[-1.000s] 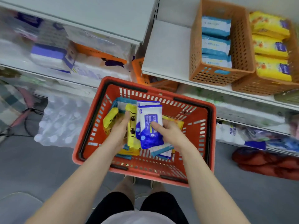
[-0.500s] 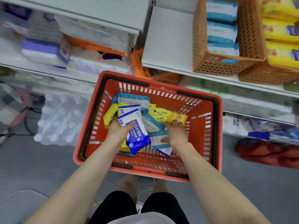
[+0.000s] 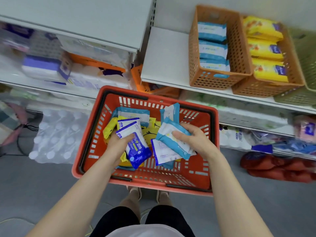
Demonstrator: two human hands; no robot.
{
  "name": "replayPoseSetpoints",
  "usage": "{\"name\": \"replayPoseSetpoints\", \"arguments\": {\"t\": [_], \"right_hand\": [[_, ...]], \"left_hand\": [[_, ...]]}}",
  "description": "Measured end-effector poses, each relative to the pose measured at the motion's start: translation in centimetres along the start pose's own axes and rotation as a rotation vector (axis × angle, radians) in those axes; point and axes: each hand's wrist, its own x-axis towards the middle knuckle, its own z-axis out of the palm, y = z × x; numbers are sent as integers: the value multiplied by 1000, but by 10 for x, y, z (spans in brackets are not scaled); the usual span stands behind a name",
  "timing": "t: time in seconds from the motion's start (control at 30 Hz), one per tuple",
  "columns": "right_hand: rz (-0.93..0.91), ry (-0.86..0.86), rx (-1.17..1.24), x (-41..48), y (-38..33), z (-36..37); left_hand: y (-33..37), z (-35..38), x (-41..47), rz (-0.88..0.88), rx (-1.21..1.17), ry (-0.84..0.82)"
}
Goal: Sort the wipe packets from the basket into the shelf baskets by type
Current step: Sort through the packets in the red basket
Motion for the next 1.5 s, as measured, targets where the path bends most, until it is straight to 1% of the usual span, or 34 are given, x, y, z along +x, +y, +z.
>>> {"name": "replayPoseSetpoints", "arguments": {"t": [0.07, 0.13, 0.2, 0.23, 0.27, 0.37, 0.43, 0.47, 0.53, 0.57, 0.6, 0.63, 0.73, 0.77, 0.83, 0.9, 0.97, 1.0, 1.03, 1.07, 1.1, 1.17, 1.2, 1.23, 1.27, 1.3, 1.37, 1.4, 1.43, 1.5], "right_hand": [[-31, -140, 120, -12, -13, -5], [-26, -223, 116, -15, -20, 0], [24, -250, 74, -12, -21, 10], [43, -252, 50, -10, -18, 14], [49, -256, 32, -9, -17, 18], [44, -252, -23, -14, -12, 16], [42, -195, -28, -20, -8, 5], [30, -155, 7, -23, -7, 0], [-5, -50, 167, -28, -7, -5], [-20, 10, 238, -28, -9, -4], [-30, 56, 260, -27, -13, -1], [-42, 93, 195, -25, -17, 4], [-103, 138, -276, -16, -29, 23], [-118, 145, -348, -14, -32, 29], [-109, 138, -337, -12, -34, 32], [-57, 48, -204, -15, -29, 23], [17, -63, -44, -19, -18, 7], [42, -67, -8, -22, -14, -1], [47, -18, 2, -24, -11, -8], [30, 95, 9, -27, -12, -12], [-7, 264, 13, -28, -14, -16], [-175, 605, 72, -31, -24, -18], [-283, 690, 134, -32, -32, -16], [-378, 688, 179, -34, -41, -11], [-443, 621, 173, -36, -51, -3], [-467, 507, 115, -35, -57, 5], [-424, 225, -77, -31, -57, 24], [-393, 138, -146, -29, -54, 33], [-368, 136, -163, -25, -48, 38], [-319, 241, -39, -21, -41, 44]], "left_hand": [[6, 6, -6, -3, -22, -43], [16, 14, -14, -31, -136, -168], [27, 24, -23, -66, -211, -299], [31, 29, -27, -59, -208, -338], [32, 34, -30, -27, -178, -340], [32, 41, -31, 66, -149, -223], [32, 39, -26, 98, -176, -161], [32, 36, -22, 123, -170, -125], [33, 31, -18, 166, -119, -76], [33, 30, -17, 176, -86, -77], [33, 30, -17, 189, -52, -93], [33, 31, -18, 196, -34, -117], [35, 36, -26, 192, 13, -240], [35, 38, -27, 205, 38, -267], [34, 40, -27, 219, 44, -231], [35, 39, -27, 200, -24, -131], [38, 36, -26, 170, -113, -67], [40, 34, -25, 164, -143, -48], [42, 31, -25, 161, -170, -26], [44, 28, -24, 158, -182, -4], [45, 26, -24, 153, -187, 15], [48, 22, -25, 144, -166, 32], [48, 22, -25, 145, -156, 29], [48, 23, -25, 145, -152, 19], [48, 24, -26, 153, -153, -2], [47, 26, -28, 164, -156, -27], [47, 30, -31, 191, -169, -81], [47, 32, -32, 209, -170, -105], [48, 31, -33, 229, -164, -117], [51, 30, -36, 257, -155, -137]]}}
